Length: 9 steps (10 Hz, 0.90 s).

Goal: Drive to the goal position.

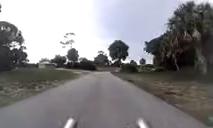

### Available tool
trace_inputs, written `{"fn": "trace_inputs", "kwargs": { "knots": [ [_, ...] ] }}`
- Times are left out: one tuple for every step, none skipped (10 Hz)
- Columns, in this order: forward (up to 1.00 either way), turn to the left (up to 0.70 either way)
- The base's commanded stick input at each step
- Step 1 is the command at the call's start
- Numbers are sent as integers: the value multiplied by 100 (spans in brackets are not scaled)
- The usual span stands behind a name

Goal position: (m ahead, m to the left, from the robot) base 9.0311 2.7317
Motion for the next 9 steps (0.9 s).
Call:
{"fn": "trace_inputs", "kwargs": {
  "knots": [
    [100, 30],
    [100, 40],
    [100, 17],
    [100, 0],
    [100, 0],
    [100, 0],
    [100, 0],
    [100, 0],
    [100, 0]
  ]
}}
